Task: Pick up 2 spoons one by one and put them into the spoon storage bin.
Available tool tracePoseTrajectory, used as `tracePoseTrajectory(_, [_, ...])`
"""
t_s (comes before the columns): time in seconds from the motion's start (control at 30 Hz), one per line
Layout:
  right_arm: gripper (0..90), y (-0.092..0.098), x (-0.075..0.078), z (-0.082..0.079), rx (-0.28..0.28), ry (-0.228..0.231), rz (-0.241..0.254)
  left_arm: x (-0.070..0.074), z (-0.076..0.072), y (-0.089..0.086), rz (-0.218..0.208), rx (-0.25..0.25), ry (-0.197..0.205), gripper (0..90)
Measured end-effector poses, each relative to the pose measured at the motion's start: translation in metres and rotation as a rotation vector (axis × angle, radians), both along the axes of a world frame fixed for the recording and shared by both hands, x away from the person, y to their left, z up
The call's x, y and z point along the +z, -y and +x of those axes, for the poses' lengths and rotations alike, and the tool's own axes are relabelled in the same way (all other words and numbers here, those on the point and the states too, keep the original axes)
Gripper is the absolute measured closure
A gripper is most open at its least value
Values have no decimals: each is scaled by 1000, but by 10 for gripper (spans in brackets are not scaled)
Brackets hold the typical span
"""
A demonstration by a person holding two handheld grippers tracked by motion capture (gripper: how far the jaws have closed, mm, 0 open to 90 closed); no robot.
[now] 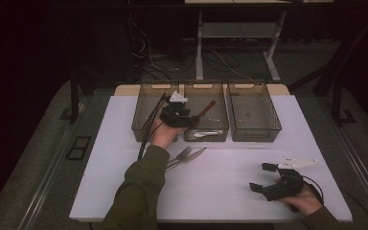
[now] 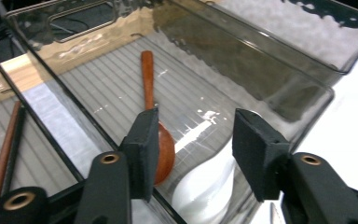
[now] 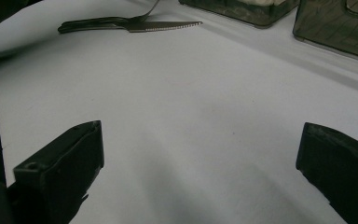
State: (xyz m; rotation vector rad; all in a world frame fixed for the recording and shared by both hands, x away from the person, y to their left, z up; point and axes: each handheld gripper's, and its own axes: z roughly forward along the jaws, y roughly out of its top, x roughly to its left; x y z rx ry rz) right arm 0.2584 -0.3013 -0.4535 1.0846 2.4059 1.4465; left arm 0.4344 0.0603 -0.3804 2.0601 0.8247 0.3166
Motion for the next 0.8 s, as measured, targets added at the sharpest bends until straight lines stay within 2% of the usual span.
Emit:
tracePoseTrajectory(0.23, [6, 0, 0, 0, -1, -1, 0, 8, -9, -2, -24, -52, 11, 417])
tracePoseTrajectory(0.47, [6, 0, 0, 0, -1, 0, -1, 17, -23, -5, -23, -103, 26, 370])
tracePoseTrajectory(0.8, [6, 0, 0, 0, -3, -2, -2, 17, -42, -14, -28, -154, 26, 320])
